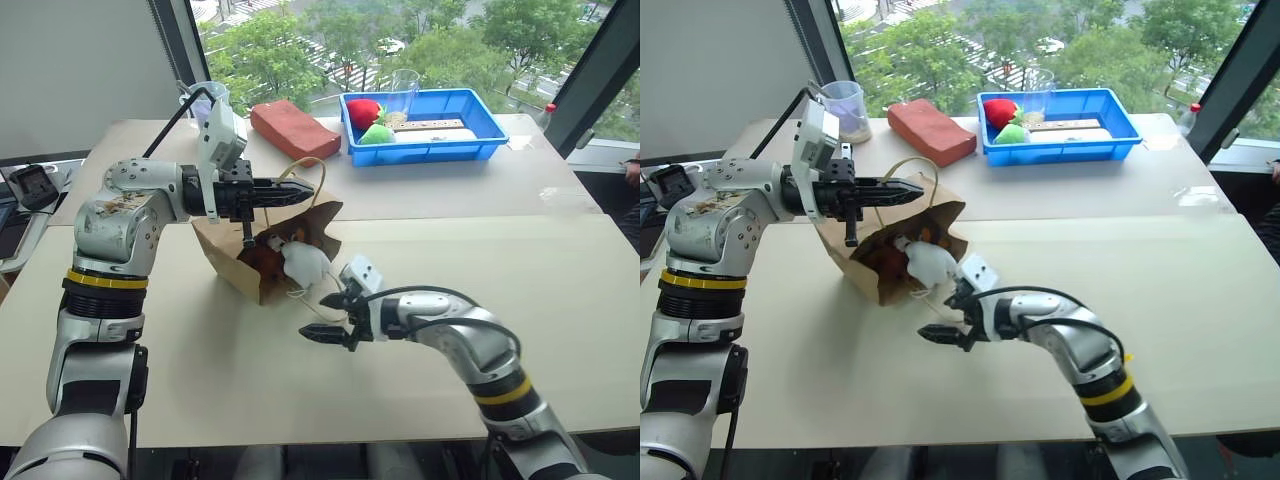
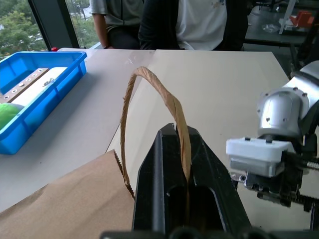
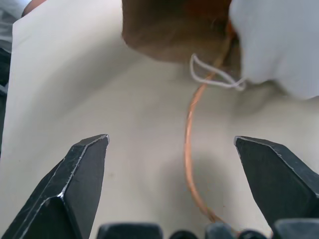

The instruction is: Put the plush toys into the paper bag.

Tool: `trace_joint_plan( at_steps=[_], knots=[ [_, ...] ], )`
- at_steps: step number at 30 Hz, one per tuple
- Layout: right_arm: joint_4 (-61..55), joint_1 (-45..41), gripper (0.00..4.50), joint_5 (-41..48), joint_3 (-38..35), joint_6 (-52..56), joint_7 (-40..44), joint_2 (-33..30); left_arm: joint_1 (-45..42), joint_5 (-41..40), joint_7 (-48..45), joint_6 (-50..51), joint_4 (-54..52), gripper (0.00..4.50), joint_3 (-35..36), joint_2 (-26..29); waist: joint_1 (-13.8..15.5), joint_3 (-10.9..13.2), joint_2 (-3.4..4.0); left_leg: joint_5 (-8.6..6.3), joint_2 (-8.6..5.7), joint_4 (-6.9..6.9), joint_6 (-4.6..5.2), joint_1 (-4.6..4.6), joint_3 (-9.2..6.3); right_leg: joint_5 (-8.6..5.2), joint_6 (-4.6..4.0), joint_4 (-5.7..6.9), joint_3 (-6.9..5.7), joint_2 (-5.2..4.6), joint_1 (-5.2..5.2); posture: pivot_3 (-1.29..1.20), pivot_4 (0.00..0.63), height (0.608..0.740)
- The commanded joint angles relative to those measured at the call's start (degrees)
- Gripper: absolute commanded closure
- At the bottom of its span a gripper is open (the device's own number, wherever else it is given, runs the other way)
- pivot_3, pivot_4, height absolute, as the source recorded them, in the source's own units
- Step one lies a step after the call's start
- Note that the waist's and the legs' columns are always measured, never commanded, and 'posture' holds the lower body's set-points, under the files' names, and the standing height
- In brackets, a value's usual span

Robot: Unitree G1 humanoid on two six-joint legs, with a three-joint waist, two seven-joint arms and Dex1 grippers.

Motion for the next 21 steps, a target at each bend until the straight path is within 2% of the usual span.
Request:
trace_joint_plan(
  at_steps=[1, 11, 12, 21],
  knots=[
    [2.4, -1.7, 0.81, -0.8, -0.3, -1.1, -0.8, 1.1, -0.8, -1.0, 0.1, -0.1, -1.3, 4.5, 0.8, 0.4, 0.2, 0.0, 0.0, 0.0, 0.0, 0.0, 0.0, 0.01, 0.0, 0.0, 0.0, 0.01, -0.01, 0.0, 0.02, 0.0, 0.15, 0.74],
    [-1.5, -1.3, 4.3, -1.1, -3.4, -3.6, -1.1, -1.6, -0.8, -0.9, 1.0, -0.2, -1.3, 4.5, 1.7, 0.4, 0.2, 0.0, 0.0, 0.0, 0.0, -0.03, 0.0, -0.01, -0.01, 0.0, 0.0, 0.03, -0.01, 0.0, 0.01, 0.0, 0.15, 0.74],
    [-2.4, -1.2, 4.48, -1.0, -3.9, -4.0, -1.0, -2.2, -0.9, -0.8, 1.4, -0.6, -1.1, 4.5, 1.9, 0.2, 0.2, 0.0, 0.0, 0.0, 0.0, -0.03, 0.0, -0.01, -0.01, 0.0, 0.0, 0.03, -0.01, 0.0, 0.01, 0.0, 0.15, 0.74],
    [-16.0, -1.8, 4.48, -0.4, -12.4, -5.9, -1.0, -12.1, -6.2, 2.7, 6.0, -8.2, 7.6, 4.5, 1.6, -3.7, 1.3, 0.0, -0.02, 0.0, 0.0, -0.01, 0.0, -0.05, 0.0, 0.0, 0.01, -0.18, -0.02, 0.0, 0.01, 0.0, 0.15, 0.74]
  ],
)
